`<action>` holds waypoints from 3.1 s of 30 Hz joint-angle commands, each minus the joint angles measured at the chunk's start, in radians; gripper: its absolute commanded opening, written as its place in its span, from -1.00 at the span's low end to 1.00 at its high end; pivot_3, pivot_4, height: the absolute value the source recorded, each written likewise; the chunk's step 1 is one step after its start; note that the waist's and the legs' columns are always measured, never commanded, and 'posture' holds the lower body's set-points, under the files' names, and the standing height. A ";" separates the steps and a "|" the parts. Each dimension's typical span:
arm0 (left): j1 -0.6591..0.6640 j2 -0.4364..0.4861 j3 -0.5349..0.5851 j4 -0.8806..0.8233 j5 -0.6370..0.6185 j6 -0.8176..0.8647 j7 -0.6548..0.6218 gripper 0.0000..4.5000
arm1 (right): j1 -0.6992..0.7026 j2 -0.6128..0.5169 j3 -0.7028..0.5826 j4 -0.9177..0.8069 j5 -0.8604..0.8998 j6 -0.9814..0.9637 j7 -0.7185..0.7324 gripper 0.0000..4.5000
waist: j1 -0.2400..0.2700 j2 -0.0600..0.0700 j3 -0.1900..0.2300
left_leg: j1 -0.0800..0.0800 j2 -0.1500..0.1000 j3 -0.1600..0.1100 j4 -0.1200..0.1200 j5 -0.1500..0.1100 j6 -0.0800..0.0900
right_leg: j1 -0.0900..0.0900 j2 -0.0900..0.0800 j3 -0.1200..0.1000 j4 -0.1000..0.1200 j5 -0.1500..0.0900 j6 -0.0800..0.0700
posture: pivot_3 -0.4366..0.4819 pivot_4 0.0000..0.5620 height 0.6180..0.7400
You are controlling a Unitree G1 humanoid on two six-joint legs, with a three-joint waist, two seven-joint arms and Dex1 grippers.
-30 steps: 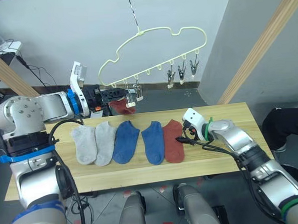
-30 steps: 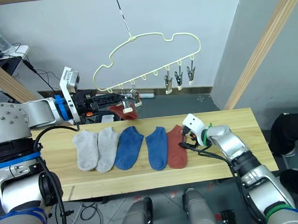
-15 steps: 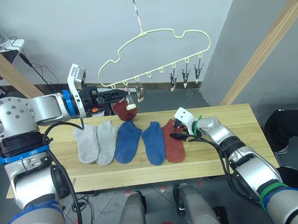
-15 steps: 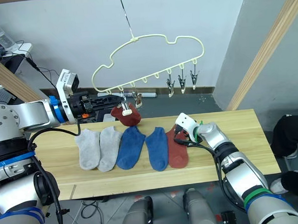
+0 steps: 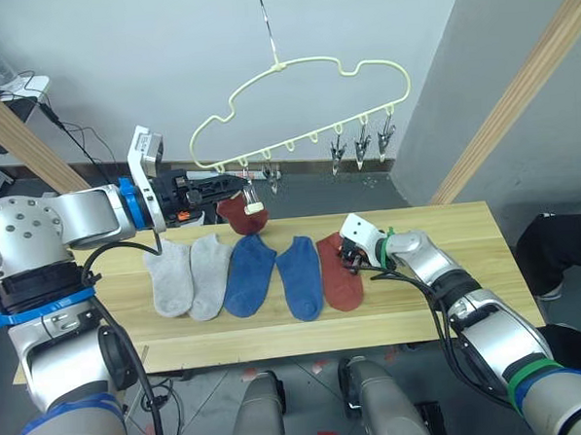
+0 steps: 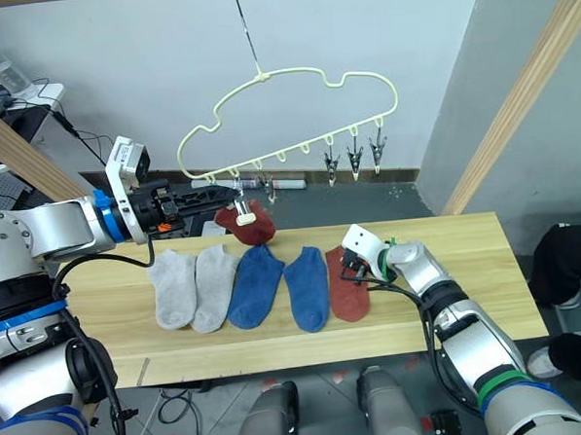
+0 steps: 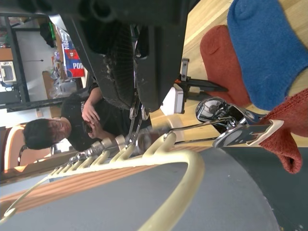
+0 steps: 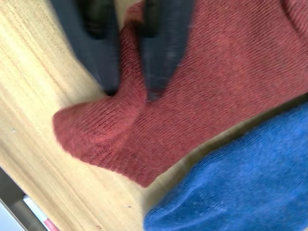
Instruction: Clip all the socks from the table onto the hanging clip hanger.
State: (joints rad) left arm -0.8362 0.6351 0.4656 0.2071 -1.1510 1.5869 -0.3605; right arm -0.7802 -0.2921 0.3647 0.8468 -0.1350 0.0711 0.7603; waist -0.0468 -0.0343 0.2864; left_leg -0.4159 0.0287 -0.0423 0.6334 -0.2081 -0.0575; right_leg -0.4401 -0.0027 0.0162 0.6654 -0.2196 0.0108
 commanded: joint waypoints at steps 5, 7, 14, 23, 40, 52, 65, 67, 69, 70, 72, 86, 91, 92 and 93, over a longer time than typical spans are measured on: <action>0.018 -0.017 0.011 0.004 -0.027 0.027 0.042 -0.97 | 0.197 -0.131 -0.079 -0.779 0.274 0.308 0.281 -0.98 | 0.004 0.000 0.000 | 0.000 0.001 0.000 0.000 -0.001 -0.001 | 0.000 0.000 0.000 0.000 0.000 0.000 | 0.04 -0.08 1.00; 0.013 -0.022 0.018 0.014 -0.031 0.027 0.052 -0.97 | 0.216 -0.163 -0.079 -0.933 0.334 0.406 0.317 -0.98 | 0.005 0.000 0.000 | 0.001 0.001 -0.001 0.000 -0.001 -0.001 | 0.000 0.000 0.000 0.001 0.000 0.000 | 0.02 -0.08 1.00; -0.002 -0.031 0.020 0.029 -0.037 0.027 0.071 -0.97 | 0.166 -0.093 -0.072 -1.128 0.443 0.623 0.238 -0.98 | 0.007 0.000 0.000 | 0.001 0.001 -0.003 0.000 0.001 -0.003 | 0.000 0.000 -0.002 0.001 0.000 0.000 | 0.01 -0.07 1.00; -0.009 -0.042 0.019 0.021 -0.024 0.027 0.072 -0.97 | 0.110 -0.042 -0.061 -1.063 0.422 0.593 0.179 -0.98 | 0.015 0.000 0.000 | -0.001 0.000 -0.003 0.001 0.001 -0.003 | 0.000 0.000 -0.002 -0.001 0.000 0.000 | 0.01 -0.06 1.00; -0.029 -0.066 0.027 0.026 -0.006 0.027 0.072 -0.97 | 0.057 -0.004 -0.037 -0.965 0.409 0.539 0.156 -0.98 | 0.015 0.000 0.000 | -0.001 0.000 -0.003 0.000 0.001 -0.003 | 0.000 0.000 -0.002 0.000 0.000 0.000 | 0.02 -0.06 1.00; -0.032 -0.066 0.017 0.028 0.009 0.027 0.054 -0.97 | 0.021 0.014 -0.051 -0.906 0.397 0.509 0.139 -0.98 | 0.015 0.000 0.000 | -0.001 0.000 -0.003 0.000 0.001 -0.003 | 0.000 0.000 -0.002 -0.001 0.000 0.000 | 0.00 -0.06 1.00; -0.036 -0.070 -0.003 0.020 0.050 0.014 0.000 -0.97 | -0.011 0.027 -0.062 -0.877 0.400 0.531 0.108 -0.98 | 0.014 0.000 0.000 | -0.001 0.000 -0.003 0.000 0.001 -0.003 | -0.001 0.000 -0.002 -0.001 0.000 0.000 | -0.02 -0.06 1.00; -0.027 -0.067 -0.013 0.005 0.056 -0.008 -0.018 -0.97 | -0.019 0.033 -0.065 -0.865 0.400 0.533 0.099 -0.98 | 0.014 0.000 0.000 | -0.001 0.000 -0.003 0.000 0.001 -0.003 | -0.001 0.000 -0.002 0.000 0.000 0.000 | -0.02 -0.06 1.00; -0.010 -0.058 -0.035 -0.032 0.068 -0.054 -0.055 -0.97 | -0.019 0.032 -0.067 -0.865 0.400 0.535 0.095 -0.98 | 0.014 0.000 0.000 | -0.001 0.000 -0.003 0.000 0.001 -0.003 | -0.001 0.000 -0.002 0.000 0.000 0.000 | -0.03 -0.09 1.00; -0.004 -0.054 -0.045 -0.046 0.073 -0.071 -0.071 -0.97 | -0.017 0.031 -0.067 -0.865 0.399 0.535 0.095 -0.98 | 0.014 0.000 0.000 | -0.001 0.000 -0.003 0.000 0.001 -0.003 | -0.001 0.000 -0.002 0.000 0.000 0.000 | -0.03 -0.09 1.00; 0.001 -0.052 -0.051 -0.051 0.080 -0.089 -0.089 -0.97 | -0.017 0.030 -0.067 -0.865 0.398 0.535 0.094 -0.98 | 0.015 0.000 0.000 | -0.001 0.000 -0.003 0.000 0.001 -0.003 | -0.001 0.000 -0.002 -0.001 0.000 0.000 | -0.03 -0.09 1.00; 0.014 -0.028 -0.029 -0.083 0.069 -0.069 -0.139 0.82 | -0.027 0.064 -0.084 -0.832 0.393 0.539 0.043 -1.00 | 0.014 0.000 0.000 | -0.001 0.000 -0.003 0.000 0.001 -0.003 | -0.001 0.000 -0.002 0.000 0.000 0.000 | -0.02 -0.12 1.00; 0.099 0.002 -0.060 -0.245 0.111 -0.139 -0.135 1.00 | -0.012 0.078 -0.069 -0.823 0.375 0.532 0.022 -0.55 | 0.014 0.000 0.000 | -0.002 0.000 -0.003 0.000 0.001 -0.003 | -0.001 0.000 -0.002 -0.001 0.000 0.000 | 0.00 -0.15 1.00; 0.124 0.010 -0.076 -0.289 0.130 -0.170 -0.138 1.00 | -0.007 0.079 -0.070 -0.830 0.375 0.536 0.020 -0.41 | 0.014 0.000 0.000 | -0.002 0.001 -0.003 0.000 0.001 -0.003 | -0.001 0.000 -0.002 -0.001 0.000 0.000 | 0.00 -0.15 1.00; 0.151 0.010 -0.091 -0.330 0.152 -0.211 -0.137 1.00 | 0.001 0.074 -0.073 -0.843 0.379 0.544 0.021 -0.25 | 0.015 0.000 0.000 | -0.002 0.000 -0.002 -0.001 0.001 -0.003 | -0.001 0.000 -0.001 -0.001 0.000 0.000 | 0.00 -0.15 1.00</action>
State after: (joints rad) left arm -0.7052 0.6281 0.3913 -0.0243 -1.0274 1.4499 -0.4906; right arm -0.7822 -0.2179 0.2984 0.0473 0.2442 0.6188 0.7833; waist -0.0320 -0.0345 0.2863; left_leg -0.4175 0.0293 -0.0447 0.6326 -0.2073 -0.0606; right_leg -0.4414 -0.0030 0.0147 0.6642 -0.2193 0.0102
